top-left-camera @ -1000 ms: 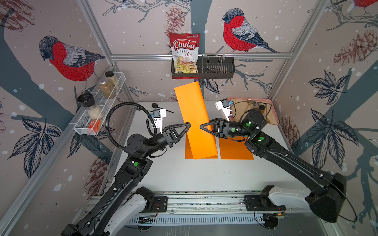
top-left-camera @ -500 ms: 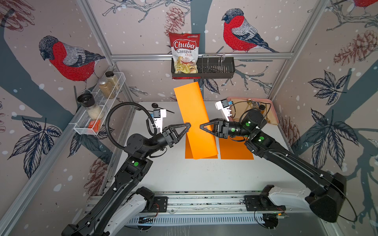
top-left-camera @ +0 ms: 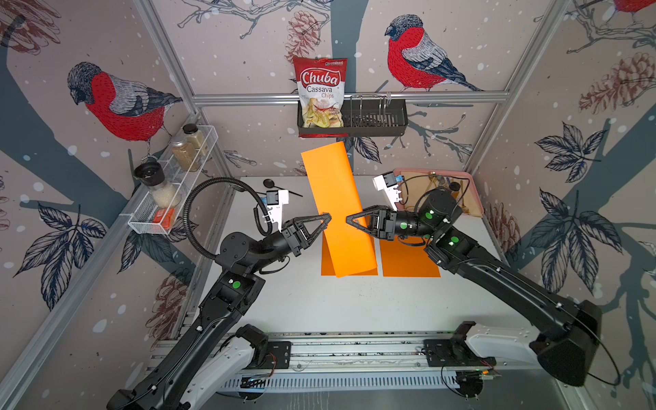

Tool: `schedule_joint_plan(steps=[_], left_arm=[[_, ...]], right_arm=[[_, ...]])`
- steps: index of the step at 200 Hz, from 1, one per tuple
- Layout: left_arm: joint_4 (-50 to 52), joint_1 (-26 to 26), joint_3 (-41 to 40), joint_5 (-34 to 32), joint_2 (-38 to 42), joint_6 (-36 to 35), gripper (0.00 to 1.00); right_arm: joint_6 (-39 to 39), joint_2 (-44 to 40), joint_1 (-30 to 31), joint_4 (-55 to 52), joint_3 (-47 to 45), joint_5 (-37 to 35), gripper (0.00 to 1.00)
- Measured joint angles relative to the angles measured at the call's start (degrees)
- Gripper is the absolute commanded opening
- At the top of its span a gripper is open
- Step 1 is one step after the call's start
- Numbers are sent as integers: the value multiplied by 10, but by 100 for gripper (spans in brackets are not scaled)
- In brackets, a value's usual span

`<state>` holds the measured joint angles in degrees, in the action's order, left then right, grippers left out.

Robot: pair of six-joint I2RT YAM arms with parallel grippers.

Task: Fold the rectangular paper in half along the long edge
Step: Fold the paper.

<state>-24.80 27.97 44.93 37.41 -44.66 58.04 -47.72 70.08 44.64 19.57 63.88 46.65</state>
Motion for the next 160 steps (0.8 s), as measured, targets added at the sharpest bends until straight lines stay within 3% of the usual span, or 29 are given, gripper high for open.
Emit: schedule_joint_plan(steps=[39, 55, 107, 160], left_arm=[[-3, 0, 0, 0, 4, 3, 0], [-17, 0, -3, 0, 7, 7, 0], [-52, 0, -6, -1, 8, 23, 0], [-61, 0, -6, -1, 7, 30, 0]], right_arm=[[-8, -3, 0, 23, -19, 14, 57], [-30, -9, 0, 56, -41, 35, 61], [-124, -23, -1, 208, -101, 85, 60], [-185, -25, -2, 306, -122, 103, 45]])
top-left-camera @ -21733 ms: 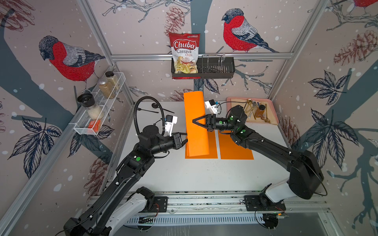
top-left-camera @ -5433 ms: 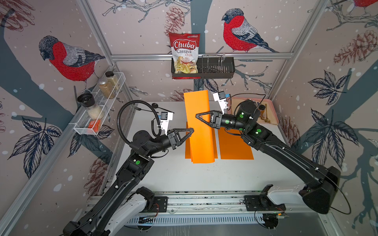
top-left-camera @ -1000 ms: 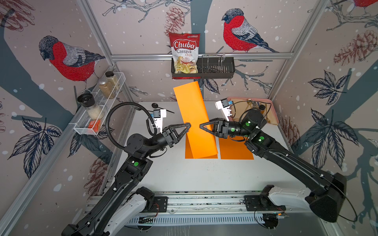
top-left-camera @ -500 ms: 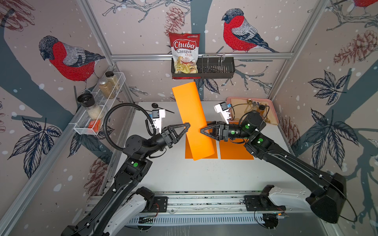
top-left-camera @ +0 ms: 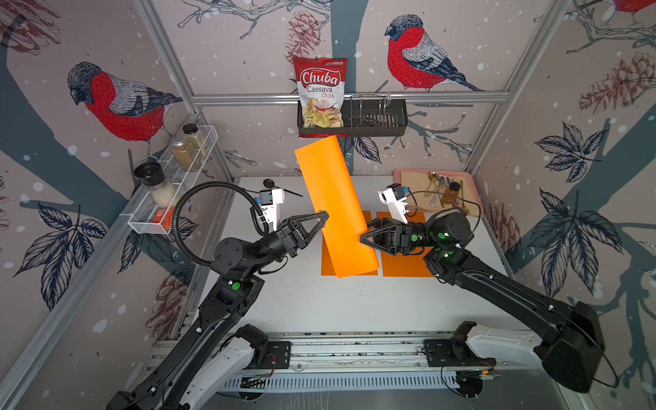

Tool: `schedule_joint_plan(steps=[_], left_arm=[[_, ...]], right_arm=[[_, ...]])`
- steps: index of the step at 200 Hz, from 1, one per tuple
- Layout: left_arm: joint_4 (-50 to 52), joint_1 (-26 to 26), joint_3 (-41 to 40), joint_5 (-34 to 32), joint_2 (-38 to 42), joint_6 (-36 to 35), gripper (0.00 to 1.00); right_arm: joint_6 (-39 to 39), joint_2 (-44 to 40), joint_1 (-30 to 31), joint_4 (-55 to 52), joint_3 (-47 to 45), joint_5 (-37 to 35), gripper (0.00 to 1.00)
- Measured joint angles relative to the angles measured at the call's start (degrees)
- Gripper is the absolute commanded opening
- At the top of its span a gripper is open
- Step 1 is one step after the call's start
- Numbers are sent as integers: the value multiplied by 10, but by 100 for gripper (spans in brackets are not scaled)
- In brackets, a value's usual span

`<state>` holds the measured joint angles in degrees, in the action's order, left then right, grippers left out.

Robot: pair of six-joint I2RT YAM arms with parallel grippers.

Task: Fold the rectangular paper in half along the long edge
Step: Fold the paper.

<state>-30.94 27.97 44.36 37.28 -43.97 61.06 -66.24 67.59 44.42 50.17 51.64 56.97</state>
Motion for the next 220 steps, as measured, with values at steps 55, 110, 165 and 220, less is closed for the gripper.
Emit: schedule_joint_plan(steps=[55, 110, 165, 220], left_arm=[[1, 0, 0, -2, 5, 0, 4], [4, 0, 0, -2, 5, -1, 12], [4, 0, -1, -2, 4, -1, 15], [6, 0, -1, -2, 4, -2, 0]], right_arm=[[2, 0, -2, -4, 3, -1, 35], [52, -3, -1, -84, 28, -16, 31], [88, -6, -1, -134, 35, -30, 29], [97, -7, -1, -153, 37, -35, 36]])
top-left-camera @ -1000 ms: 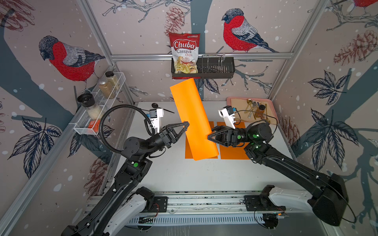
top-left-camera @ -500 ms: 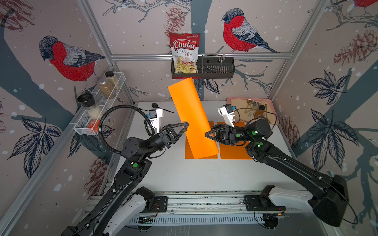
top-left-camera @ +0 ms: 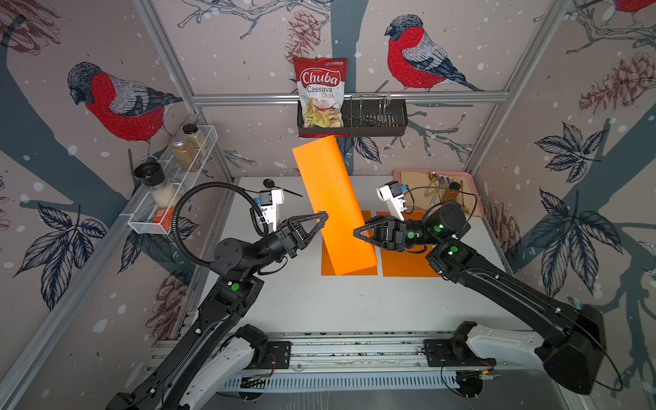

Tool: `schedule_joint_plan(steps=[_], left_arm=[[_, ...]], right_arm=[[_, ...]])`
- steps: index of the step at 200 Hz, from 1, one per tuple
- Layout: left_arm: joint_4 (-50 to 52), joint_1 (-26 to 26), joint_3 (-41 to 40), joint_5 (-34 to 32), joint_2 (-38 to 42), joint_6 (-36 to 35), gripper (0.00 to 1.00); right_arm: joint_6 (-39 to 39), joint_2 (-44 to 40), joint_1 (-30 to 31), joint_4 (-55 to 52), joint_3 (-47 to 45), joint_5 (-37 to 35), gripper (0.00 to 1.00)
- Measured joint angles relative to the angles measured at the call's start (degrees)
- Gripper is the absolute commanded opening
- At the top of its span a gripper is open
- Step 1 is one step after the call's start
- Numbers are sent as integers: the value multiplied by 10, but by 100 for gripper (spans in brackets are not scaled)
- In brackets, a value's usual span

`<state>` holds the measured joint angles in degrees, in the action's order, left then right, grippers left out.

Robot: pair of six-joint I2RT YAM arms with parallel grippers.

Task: Fold the rectangular paper in half along the long edge
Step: Fold the paper.

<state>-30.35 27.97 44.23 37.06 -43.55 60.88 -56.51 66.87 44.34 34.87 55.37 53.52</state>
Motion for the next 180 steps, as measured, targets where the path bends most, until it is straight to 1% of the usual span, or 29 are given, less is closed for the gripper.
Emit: schedule_joint_plan(steps=[30, 54, 73, 104, 116, 135, 180], left_arm=[[0, 0, 0, -1, 2, 0, 0], [-1, 0, 0, -3, 3, 0, 0], [-2, 0, 0, -8, 4, 1, 0], [-2, 0, -1, -12, 5, 1, 0], [-2, 0, -1, -13, 5, 1, 0], [-2, 0, -2, -13, 5, 1, 0], [-2, 0, -2, -13, 7, 1, 0]], right_arm=[[-5, -1, 1, 9, -4, 5, 46], [-13, -3, 3, 31, -13, 14, 48], [-21, -5, 6, 43, -15, 24, 48], [-22, -7, 7, 53, -16, 30, 42], [-22, -7, 7, 53, -16, 34, 41], [-21, -7, 7, 50, -15, 34, 37], [-4, -7, 7, 27, -7, 31, 33]])
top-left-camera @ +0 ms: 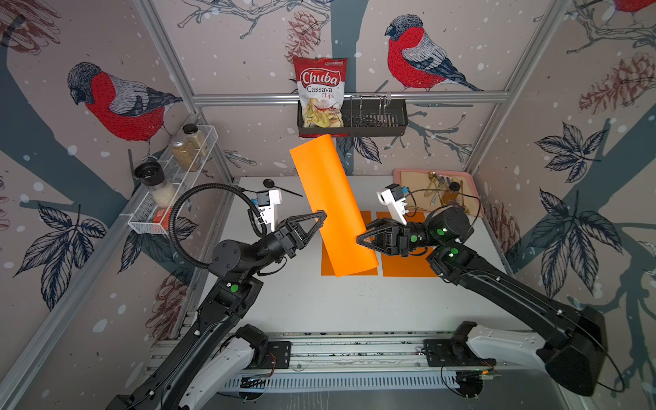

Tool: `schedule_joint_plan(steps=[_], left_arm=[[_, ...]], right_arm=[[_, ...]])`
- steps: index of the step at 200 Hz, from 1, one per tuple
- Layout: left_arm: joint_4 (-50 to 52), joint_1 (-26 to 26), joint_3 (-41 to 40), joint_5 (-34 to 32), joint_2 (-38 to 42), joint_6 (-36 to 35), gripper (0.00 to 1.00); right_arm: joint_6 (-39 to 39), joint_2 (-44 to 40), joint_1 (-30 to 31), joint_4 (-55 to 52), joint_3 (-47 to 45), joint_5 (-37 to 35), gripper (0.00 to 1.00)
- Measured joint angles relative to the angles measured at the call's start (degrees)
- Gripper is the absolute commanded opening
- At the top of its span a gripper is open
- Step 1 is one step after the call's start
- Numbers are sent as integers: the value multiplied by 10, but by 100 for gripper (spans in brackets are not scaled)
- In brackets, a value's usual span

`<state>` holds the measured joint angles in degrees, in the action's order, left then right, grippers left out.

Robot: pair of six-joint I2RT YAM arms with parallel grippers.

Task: Fold the rectangular paper in half along the long edge
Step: Fold the paper.

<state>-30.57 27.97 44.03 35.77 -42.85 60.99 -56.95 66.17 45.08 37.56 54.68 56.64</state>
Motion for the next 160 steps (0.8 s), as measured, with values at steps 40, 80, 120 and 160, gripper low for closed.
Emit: schedule_joint_plan(steps=[40, 80, 120, 160], left_arm=[[0, 0, 0, 0, 0, 0, 8], [2, 0, 0, 0, -1, 0, 15], [2, 0, 0, 0, -2, 0, 16], [2, 0, 0, 0, -3, 0, 16]], right_arm=[[17, 0, 1, -28, 3, -8, 32], [32, 0, 1, -50, 9, -10, 31], [43, 0, 1, -60, 10, -10, 31], [47, 0, 2, -69, 14, -15, 30]])
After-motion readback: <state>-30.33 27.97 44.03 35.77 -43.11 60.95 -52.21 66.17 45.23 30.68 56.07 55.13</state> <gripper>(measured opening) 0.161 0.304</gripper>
